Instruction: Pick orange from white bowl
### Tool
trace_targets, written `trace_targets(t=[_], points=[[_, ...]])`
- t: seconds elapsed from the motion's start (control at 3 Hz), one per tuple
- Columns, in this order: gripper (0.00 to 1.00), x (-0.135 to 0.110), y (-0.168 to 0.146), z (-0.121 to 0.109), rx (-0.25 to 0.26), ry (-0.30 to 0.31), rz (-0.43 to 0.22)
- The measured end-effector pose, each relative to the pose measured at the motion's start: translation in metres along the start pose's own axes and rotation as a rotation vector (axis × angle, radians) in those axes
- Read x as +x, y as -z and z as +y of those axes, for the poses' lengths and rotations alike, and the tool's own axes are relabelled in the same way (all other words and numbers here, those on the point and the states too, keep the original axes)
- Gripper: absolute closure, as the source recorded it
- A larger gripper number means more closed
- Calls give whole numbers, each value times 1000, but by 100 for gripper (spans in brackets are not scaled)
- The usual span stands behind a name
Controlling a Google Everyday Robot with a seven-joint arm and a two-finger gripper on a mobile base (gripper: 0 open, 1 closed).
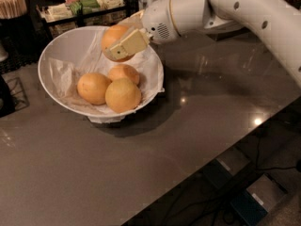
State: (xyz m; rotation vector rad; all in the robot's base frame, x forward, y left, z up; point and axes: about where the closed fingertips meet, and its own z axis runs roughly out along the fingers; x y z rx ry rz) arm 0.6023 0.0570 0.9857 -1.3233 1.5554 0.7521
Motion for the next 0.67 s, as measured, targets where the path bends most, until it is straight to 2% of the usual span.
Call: trace_targets(t=[0.33,0.67], points=[[100,-5,-8,26,-122,67,34],[100,-5,-8,26,-122,67,34]])
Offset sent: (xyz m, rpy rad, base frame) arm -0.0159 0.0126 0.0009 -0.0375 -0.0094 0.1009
